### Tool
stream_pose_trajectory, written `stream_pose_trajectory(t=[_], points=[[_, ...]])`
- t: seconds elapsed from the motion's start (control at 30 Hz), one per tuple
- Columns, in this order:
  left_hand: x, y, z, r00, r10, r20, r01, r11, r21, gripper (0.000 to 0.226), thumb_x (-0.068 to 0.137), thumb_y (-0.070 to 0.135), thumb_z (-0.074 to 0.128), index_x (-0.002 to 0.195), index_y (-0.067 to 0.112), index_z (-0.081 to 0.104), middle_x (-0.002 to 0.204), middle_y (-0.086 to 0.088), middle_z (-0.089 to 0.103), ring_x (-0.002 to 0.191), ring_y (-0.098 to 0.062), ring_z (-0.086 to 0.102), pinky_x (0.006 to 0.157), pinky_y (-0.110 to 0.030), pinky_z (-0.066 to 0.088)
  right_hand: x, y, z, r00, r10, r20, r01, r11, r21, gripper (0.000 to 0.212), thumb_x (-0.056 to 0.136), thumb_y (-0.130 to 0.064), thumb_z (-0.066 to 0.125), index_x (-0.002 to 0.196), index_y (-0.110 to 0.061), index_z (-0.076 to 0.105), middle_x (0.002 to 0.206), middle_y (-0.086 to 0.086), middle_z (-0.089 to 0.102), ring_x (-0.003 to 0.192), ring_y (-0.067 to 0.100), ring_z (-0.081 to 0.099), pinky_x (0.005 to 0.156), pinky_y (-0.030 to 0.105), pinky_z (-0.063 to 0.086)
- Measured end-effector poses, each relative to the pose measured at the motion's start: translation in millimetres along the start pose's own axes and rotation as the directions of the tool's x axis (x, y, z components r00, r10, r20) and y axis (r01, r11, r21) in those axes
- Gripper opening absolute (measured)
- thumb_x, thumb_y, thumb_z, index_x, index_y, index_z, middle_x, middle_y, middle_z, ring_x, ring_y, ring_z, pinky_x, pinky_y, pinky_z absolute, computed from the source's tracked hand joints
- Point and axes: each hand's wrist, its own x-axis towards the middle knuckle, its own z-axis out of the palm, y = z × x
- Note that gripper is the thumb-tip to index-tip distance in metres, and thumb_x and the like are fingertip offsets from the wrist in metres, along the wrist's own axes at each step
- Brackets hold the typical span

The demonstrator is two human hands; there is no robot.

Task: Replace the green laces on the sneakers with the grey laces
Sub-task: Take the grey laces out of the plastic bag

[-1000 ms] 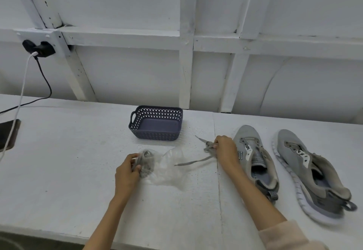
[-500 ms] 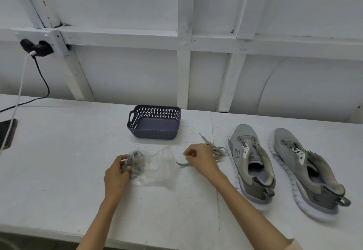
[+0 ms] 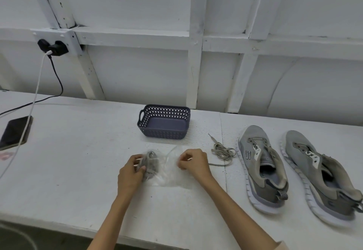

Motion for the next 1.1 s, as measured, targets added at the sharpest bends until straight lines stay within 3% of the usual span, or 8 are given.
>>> stream_pose_trajectory(t=[0.13, 0.27, 0.4, 0.5, 0.63, 0.8, 0.93, 1.1], points=[[5.6, -1.8, -4.3, 0.999, -0.023, 0.048, 0.022, 0.999, 0.024, 0.032, 0.087, 0.015, 0.067, 0.115, 0.027, 0.06, 0.1, 0.004, 0.067, 0.091, -0.02, 0.065, 0.084, -0.037, 0.051, 7.6, 0.9, 8.3, 0.983, 0.081, 0.163, -0.076, 0.996, -0.034, 0.033, 0.081, 0.003, 0.056, 0.05, -0.009, 0.053, 0.046, -0.006, 0.046, 0.043, 0.004, 0.04, 0.053, 0.022, 0.034], [5.7, 0.9, -6.8, 0.997, -0.028, 0.078, 0.035, 0.996, -0.085, 0.015, 0.091, 0.036, 0.063, 0.105, 0.032, 0.063, 0.098, 0.01, 0.068, 0.088, -0.012, 0.065, 0.08, -0.033, 0.051, 7.9, -2.2, 9.8, 0.937, 0.164, 0.308, -0.199, 0.976, 0.085, 0.022, 0.08, 0.013, 0.053, 0.079, 0.0, 0.07, 0.055, -0.001, 0.057, 0.046, 0.006, 0.046, 0.045, 0.017, 0.036], [6.2, 1.2, -7.2, 0.997, -0.032, 0.075, 0.041, 0.991, -0.131, 0.006, 0.09, 0.037, 0.061, 0.093, 0.034, 0.065, 0.096, 0.009, 0.067, 0.086, -0.012, 0.061, 0.078, -0.032, 0.048, 12.8, 1.6, 18.0, 0.899, 0.209, 0.386, -0.231, 0.973, 0.013, 0.023, 0.09, -0.008, 0.057, 0.069, -0.002, 0.063, 0.068, 0.011, 0.063, 0.057, 0.014, 0.061, 0.054, 0.023, 0.049], [7.3, -0.4, -6.1, 0.997, -0.056, 0.059, 0.066, 0.981, -0.182, 0.006, 0.094, 0.026, 0.059, 0.094, 0.029, 0.064, 0.095, 0.007, 0.066, 0.085, -0.009, 0.058, 0.071, -0.027, 0.044, 11.6, -3.1, 16.0, 0.834, 0.205, 0.513, -0.352, 0.913, 0.206, 0.031, 0.097, -0.036, 0.056, 0.099, -0.009, 0.071, 0.095, 0.013, 0.074, 0.077, 0.029, 0.071, 0.069, 0.034, 0.055], [9.1, 0.9, -7.0, 0.993, -0.091, 0.076, 0.11, 0.95, -0.293, 0.007, 0.095, 0.019, 0.057, 0.094, 0.023, 0.063, 0.096, 0.001, 0.066, 0.086, -0.014, 0.059, 0.071, -0.026, 0.045, 7.1, -2.1, 5.9, 0.81, 0.075, 0.582, -0.371, 0.834, 0.408, 0.037, 0.099, -0.003, 0.048, 0.132, -0.017, 0.057, 0.113, 0.007, 0.068, 0.063, 0.022, 0.066, 0.065, 0.029, 0.058], [10.2, 2.6, -6.2, 0.977, -0.062, 0.202, 0.135, 0.918, -0.372, 0.008, 0.096, 0.018, 0.056, 0.098, 0.019, 0.064, 0.102, -0.009, 0.066, 0.09, -0.023, 0.061, 0.079, -0.037, 0.048, 2.5, -8.0, 9.9, 0.876, 0.064, 0.479, -0.155, 0.976, 0.153, 0.03, 0.093, 0.006, 0.054, 0.122, 0.003, 0.062, 0.089, -0.002, 0.066, 0.048, -0.001, 0.058, 0.04, 0.017, 0.04], [5.2, 8.0, -3.1, 0.957, -0.078, 0.278, 0.199, 0.877, -0.438, 0.016, 0.099, 0.024, 0.052, 0.104, 0.016, 0.064, 0.102, -0.006, 0.069, 0.092, -0.021, 0.065, 0.08, -0.034, 0.051, 0.8, -9.6, 8.6, 0.888, -0.031, 0.46, -0.002, 0.997, 0.072, 0.027, 0.102, -0.02, 0.049, 0.126, -0.019, 0.061, 0.064, -0.018, 0.058, 0.066, 0.016, 0.068, 0.06, 0.036, 0.053], [0.4, 12.2, 1.5, 0.945, -0.062, 0.321, 0.224, 0.839, -0.496, 0.011, 0.094, 0.008, 0.058, 0.103, 0.009, 0.065, 0.092, -0.006, 0.071, 0.08, -0.016, 0.068, 0.071, -0.029, 0.055, 5.8, 1.6, 17.1, 0.963, -0.022, 0.268, -0.002, 0.996, 0.086, 0.035, 0.102, -0.022, 0.047, 0.073, -0.022, 0.067, 0.058, -0.003, 0.057, 0.047, 0.006, 0.052, 0.044, 0.027, 0.044]])
